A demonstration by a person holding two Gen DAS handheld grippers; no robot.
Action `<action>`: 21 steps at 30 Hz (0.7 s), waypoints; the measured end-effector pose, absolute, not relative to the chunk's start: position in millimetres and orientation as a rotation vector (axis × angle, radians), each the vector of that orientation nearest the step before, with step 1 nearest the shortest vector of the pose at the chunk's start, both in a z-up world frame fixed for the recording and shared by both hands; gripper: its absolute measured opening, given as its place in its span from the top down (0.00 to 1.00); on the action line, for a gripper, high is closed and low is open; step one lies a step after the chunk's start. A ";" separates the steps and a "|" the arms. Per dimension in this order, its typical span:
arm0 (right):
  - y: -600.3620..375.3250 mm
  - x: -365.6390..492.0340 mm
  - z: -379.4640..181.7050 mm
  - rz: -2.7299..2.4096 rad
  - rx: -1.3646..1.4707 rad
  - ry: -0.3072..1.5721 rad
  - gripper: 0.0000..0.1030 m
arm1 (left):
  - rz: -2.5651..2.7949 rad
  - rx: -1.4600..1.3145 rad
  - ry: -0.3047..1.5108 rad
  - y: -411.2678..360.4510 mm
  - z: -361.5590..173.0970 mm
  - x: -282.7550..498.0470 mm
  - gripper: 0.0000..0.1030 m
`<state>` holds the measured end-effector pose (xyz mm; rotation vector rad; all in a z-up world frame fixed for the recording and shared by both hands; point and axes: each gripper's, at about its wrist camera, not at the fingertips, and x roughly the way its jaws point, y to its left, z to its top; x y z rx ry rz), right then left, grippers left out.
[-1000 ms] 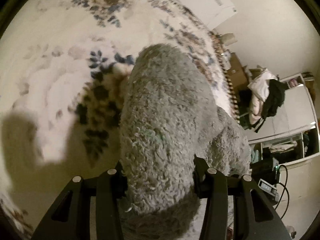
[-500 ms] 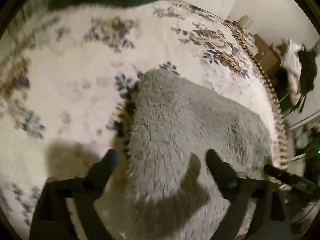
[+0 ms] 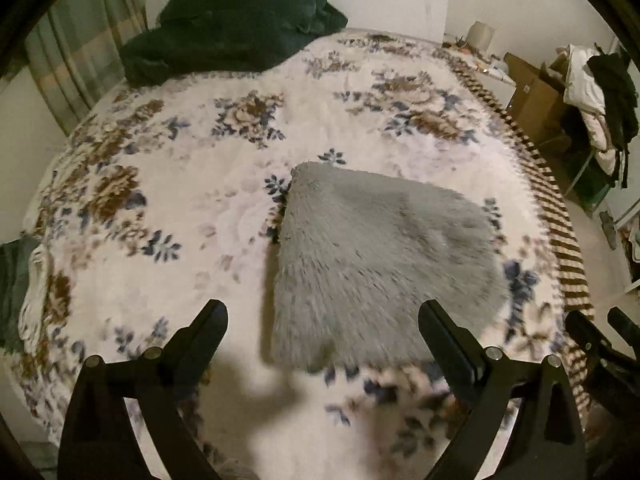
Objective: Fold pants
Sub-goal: 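Open both grippers and lift them away from the folded pants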
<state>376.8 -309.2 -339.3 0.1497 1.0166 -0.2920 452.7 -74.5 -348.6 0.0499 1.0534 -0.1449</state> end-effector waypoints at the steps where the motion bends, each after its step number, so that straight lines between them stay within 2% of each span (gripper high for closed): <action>1: -307.9 363.8 -323.4 -0.291 0.153 1.014 0.02 | -0.144 0.047 1.049 -76.3 -336.4 442.2 0.05; 14: -294.6 191.8 -102.5 -0.268 0.103 0.850 0.02 | -0.143 0.031 0.879 -97.3 -155.3 284.8 0.05; 21: -284.7 110.9 -11.4 -0.235 0.082 0.765 0.02 | -0.102 0.007 0.825 -89.8 -92.9 221.2 0.05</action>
